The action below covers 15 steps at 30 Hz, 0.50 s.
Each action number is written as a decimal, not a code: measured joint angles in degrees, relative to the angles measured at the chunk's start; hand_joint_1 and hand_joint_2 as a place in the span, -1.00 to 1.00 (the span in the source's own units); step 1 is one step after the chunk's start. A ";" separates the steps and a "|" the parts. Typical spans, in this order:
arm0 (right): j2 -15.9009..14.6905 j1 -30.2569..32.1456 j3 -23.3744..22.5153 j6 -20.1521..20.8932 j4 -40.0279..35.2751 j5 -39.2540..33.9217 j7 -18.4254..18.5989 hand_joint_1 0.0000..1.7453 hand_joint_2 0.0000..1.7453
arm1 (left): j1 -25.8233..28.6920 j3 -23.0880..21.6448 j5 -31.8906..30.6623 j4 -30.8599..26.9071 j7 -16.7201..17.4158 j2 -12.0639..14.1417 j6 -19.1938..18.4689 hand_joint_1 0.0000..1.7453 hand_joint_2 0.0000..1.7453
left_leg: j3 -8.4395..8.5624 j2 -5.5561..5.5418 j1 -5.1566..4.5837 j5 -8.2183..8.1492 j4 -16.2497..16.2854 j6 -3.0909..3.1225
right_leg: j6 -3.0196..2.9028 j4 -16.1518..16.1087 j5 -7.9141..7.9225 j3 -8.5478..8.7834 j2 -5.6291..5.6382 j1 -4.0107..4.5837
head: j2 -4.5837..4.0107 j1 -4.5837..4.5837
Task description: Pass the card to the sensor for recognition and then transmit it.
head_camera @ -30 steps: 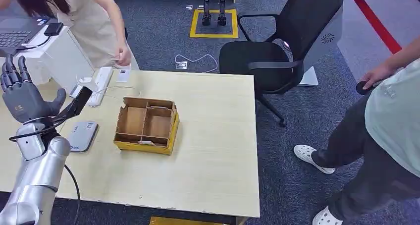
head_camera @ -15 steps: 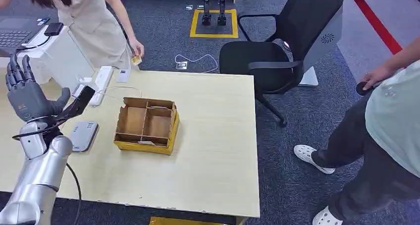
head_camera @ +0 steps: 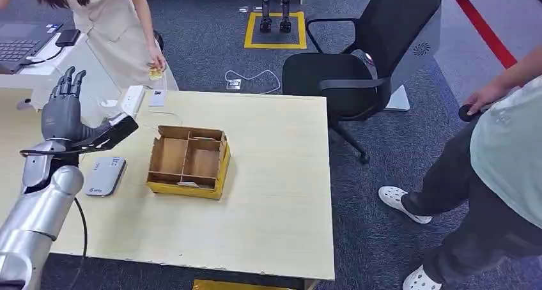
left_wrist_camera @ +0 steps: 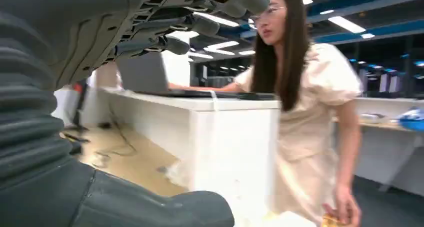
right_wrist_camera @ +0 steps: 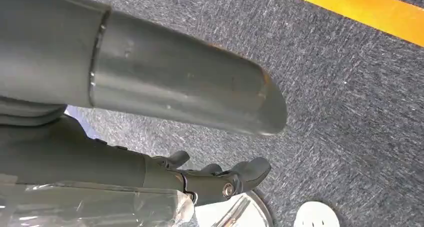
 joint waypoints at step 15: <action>0.00 -0.05 0.00 0.00 -0.02 0.06 0.02 -1.00 -1.00 | 0.07 -1.00 -0.57 0.02 0.22 3.69 0.31 -1.00 1.00 | -0.02 -0.07 0.01 0.03 0.00 -0.04 | -0.01 0.00 0.00 0.02 -0.09 0.01 | 0.00 0.02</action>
